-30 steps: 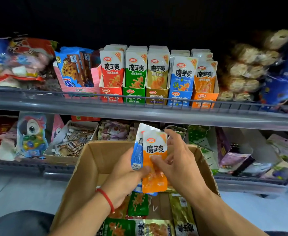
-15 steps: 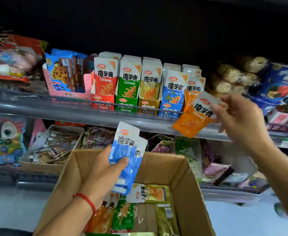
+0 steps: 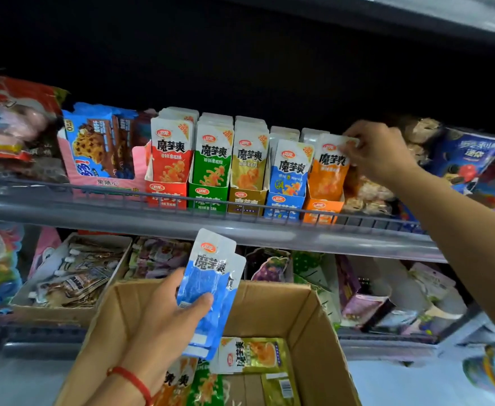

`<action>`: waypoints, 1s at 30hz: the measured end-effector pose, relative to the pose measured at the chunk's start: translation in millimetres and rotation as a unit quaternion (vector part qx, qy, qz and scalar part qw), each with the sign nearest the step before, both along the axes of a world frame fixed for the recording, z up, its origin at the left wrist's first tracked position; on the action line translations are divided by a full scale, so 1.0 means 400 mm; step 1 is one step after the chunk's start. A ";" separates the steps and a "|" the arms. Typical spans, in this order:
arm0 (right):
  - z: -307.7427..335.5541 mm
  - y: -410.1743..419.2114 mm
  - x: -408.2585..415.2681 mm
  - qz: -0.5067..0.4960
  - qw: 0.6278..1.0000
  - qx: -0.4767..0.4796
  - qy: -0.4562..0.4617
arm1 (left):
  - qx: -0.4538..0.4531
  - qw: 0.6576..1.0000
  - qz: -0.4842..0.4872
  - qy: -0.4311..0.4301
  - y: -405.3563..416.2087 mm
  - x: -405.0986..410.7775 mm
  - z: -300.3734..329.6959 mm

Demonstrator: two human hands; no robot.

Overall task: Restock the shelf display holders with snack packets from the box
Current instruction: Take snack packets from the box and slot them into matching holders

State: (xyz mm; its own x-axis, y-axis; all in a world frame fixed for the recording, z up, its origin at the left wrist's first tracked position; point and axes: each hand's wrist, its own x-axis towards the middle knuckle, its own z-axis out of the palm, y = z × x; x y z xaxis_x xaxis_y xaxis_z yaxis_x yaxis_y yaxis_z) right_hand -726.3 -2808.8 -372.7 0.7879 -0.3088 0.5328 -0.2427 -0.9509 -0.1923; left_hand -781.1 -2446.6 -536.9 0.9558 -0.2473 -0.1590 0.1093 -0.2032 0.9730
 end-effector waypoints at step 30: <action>-0.296 0.333 -0.244 0.172 0.948 0.267 0.008 | -0.100 0.995 -0.002 0.030 -0.007 -0.023 -0.002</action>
State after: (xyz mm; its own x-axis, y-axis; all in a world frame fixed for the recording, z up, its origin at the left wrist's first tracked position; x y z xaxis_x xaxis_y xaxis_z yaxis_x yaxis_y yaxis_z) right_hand -823.8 -2675.6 -491.1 0.8973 -0.2555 0.3601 0.0567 -0.7422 -0.6678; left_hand -790.2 -2449.5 -537.6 0.9451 -0.2835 -0.1625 0.1672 -0.0077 0.9859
